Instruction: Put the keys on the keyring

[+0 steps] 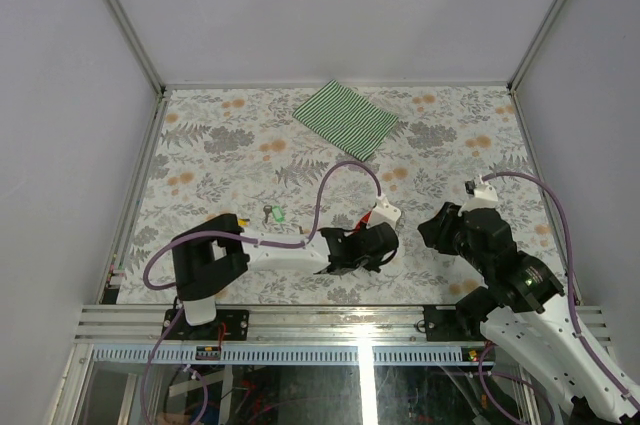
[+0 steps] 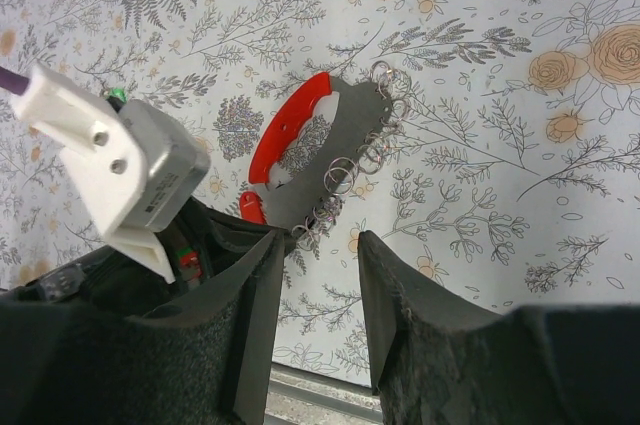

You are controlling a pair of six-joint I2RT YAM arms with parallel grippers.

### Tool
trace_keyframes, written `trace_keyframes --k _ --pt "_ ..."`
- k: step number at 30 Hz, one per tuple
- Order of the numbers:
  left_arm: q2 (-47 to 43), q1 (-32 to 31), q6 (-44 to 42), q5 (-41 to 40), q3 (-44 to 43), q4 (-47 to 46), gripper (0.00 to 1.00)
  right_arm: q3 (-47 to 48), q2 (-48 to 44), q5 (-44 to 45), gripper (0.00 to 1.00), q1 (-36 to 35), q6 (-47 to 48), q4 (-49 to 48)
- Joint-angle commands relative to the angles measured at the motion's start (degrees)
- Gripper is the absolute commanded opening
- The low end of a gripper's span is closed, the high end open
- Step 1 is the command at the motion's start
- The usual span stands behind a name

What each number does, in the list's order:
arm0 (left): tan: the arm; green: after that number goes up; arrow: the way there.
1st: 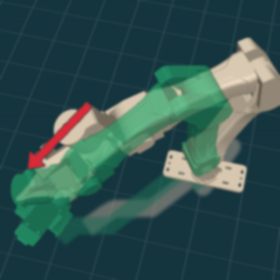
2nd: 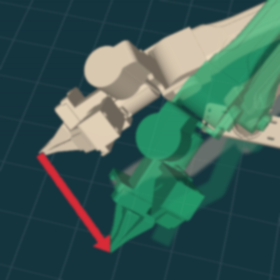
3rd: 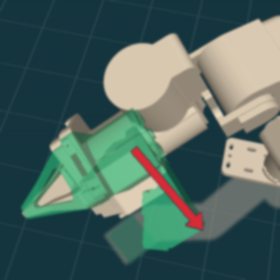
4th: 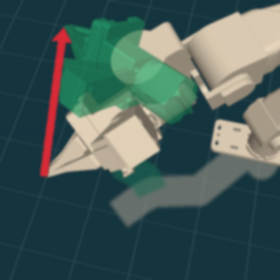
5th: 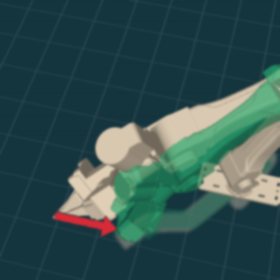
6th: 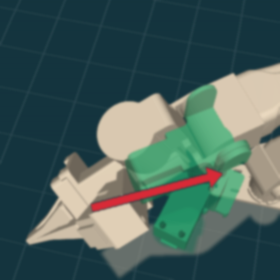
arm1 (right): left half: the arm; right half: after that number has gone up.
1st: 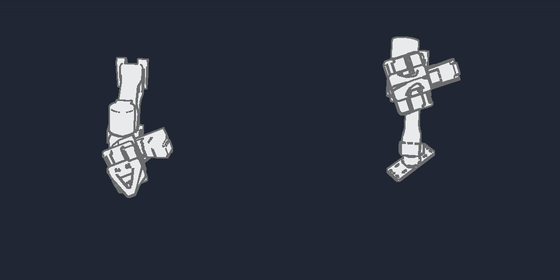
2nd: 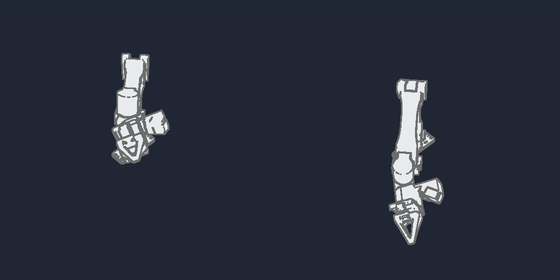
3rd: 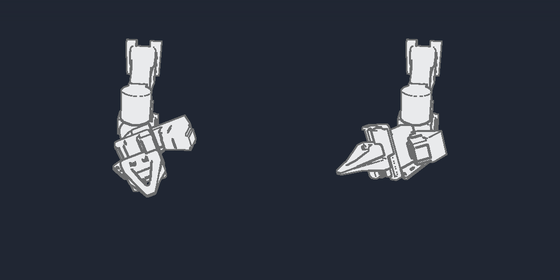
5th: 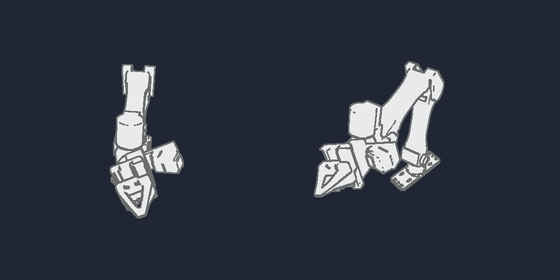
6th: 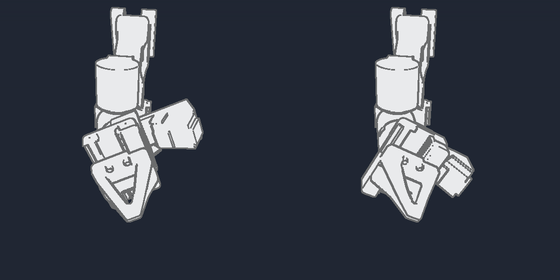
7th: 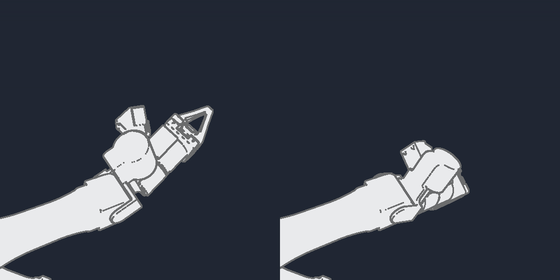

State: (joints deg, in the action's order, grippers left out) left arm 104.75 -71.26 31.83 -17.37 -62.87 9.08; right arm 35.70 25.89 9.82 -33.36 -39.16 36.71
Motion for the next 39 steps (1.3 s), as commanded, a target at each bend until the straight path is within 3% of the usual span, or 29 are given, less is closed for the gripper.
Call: trace_keyframes --k 1,5,12,17,21,39 --pt "-4.1 -0.26 -2.12 -1.9 1.64 -2.31 0.0 -0.1 0.2 -0.21 0.42 -0.32 0.75 -2.51" --pt "-6.39 -0.3 -2.17 -1.83 3.52 -3.33 0.0 -0.55 0.21 -0.4 0.42 -0.3 0.77 -2.81" --pt "-8.12 -0.28 -1.19 -3.35 5.13 -2.26 0.15 -1.41 2.81 -3.62 0.46 -0.34 1.33 -4.35" --pt "-8.96 -0.25 -0.9 -5.04 6.37 -0.34 0.35 -2.2 4.23 -5.53 0.48 -0.25 1.53 -5.11" --pt "-8.99 -0.21 -1.34 -5.79 7.31 0.55 0.41 -2.55 5.35 -6.98 0.49 -0.32 1.63 -6.06" --pt "-2.88 -0.22 -3.34 -5.38 4.1 -0.82 0.35 -2.74 6.32 -7.98 0.5 -0.3 1.98 -6.31"
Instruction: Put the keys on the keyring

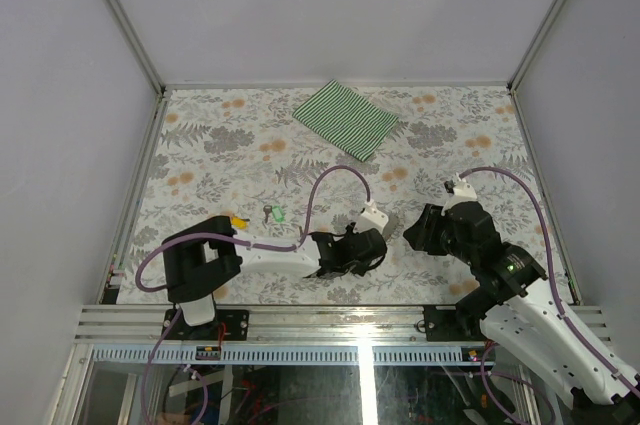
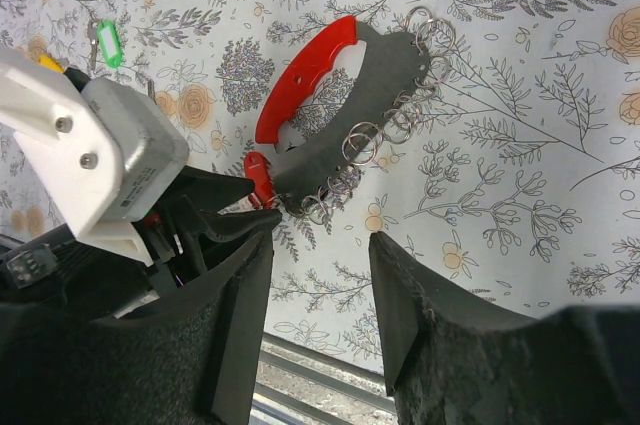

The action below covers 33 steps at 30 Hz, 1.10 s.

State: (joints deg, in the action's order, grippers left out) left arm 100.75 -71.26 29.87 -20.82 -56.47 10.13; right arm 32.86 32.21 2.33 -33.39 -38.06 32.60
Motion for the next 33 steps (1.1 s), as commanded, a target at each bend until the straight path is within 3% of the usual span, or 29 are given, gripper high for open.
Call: trace_keyframes --k 1,21,33 --pt "1.18 -0.27 -1.46 -1.99 -2.33 -1.87 0.34 0.02 0.01 -0.53 0.5 -0.31 0.82 -2.2" --pt "2.89 0.05 -3.11 -2.66 -4.08 -2.02 0.22 0.12 0.23 -0.83 0.51 -0.3 1.32 -2.1" --pt "1.69 0.29 -4.08 -1.34 -3.96 -1.63 0.0 -0.36 0.03 -0.62 0.5 -0.32 1.33 -2.39"
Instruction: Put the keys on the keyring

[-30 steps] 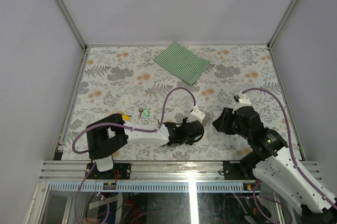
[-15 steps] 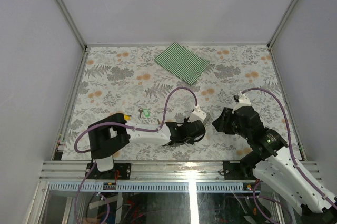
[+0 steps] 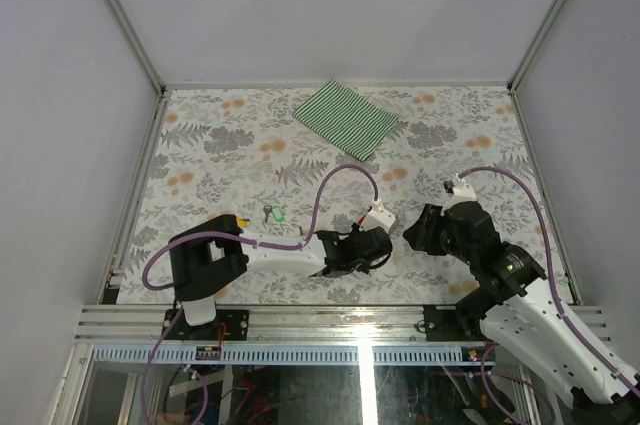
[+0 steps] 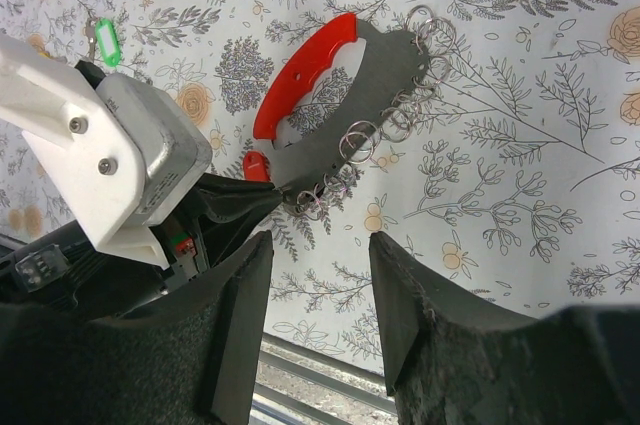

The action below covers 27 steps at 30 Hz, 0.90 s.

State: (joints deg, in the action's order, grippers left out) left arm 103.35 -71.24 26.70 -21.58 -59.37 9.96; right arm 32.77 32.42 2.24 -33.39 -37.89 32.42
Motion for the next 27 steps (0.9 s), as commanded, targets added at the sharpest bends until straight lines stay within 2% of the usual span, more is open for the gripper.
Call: trace_keyframes --k 1,18,27 --pt "-1.18 0.23 -0.96 -0.49 -0.97 -1.39 0.0 -0.26 -0.25 -0.42 0.5 -0.35 1.15 -2.33" --pt "-5.45 0.24 -2.01 1.95 0.05 -1.12 0.0 -3.95 -2.26 -1.61 0.5 -0.28 -1.89 -5.6" --pt "-5.8 0.29 -1.91 1.42 0.64 -1.08 0.0 -7.02 0.93 -11.21 0.52 -0.28 0.76 -10.49"
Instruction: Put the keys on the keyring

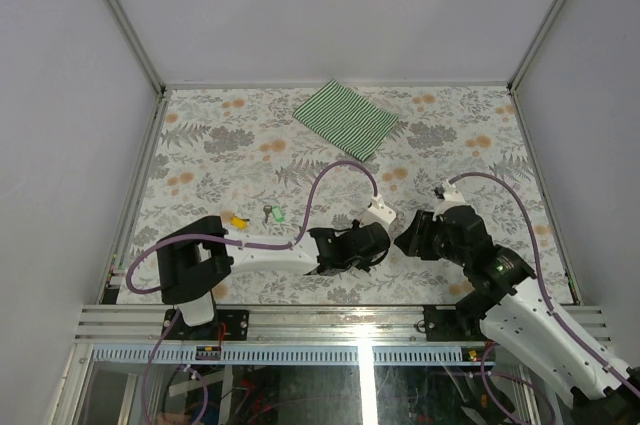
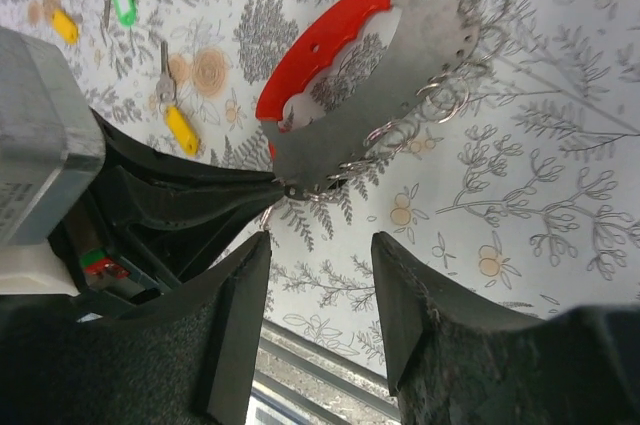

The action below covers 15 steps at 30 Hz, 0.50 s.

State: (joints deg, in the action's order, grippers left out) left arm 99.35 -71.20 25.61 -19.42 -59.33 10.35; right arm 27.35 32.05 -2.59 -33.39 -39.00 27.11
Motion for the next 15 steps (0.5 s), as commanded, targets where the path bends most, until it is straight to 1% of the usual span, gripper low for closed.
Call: trace_keyframes --k 1,4,9,15 --pt "-1.79 0.27 -0.9 -0.72 0.7 -1.55 0.0 -2.11 1.58 -7.28 0.52 -0.32 2.21 -5.78" --pt "-2.12 0.41 -0.9 -0.23 1.15 -2.09 0.0 -3.89 1.83 -9.2 0.53 -0.28 3.43 -7.45" --pt "-2.72 1.44 -0.02 1.45 2.43 -3.48 0.0 -7.17 2.75 -9.43 0.54 -0.28 2.36 -10.35" --pt "-3.92 3.45 1.11 5.51 5.53 -6.62 0.0 -11.58 5.99 -13.91 0.54 -0.28 1.22 -19.42"
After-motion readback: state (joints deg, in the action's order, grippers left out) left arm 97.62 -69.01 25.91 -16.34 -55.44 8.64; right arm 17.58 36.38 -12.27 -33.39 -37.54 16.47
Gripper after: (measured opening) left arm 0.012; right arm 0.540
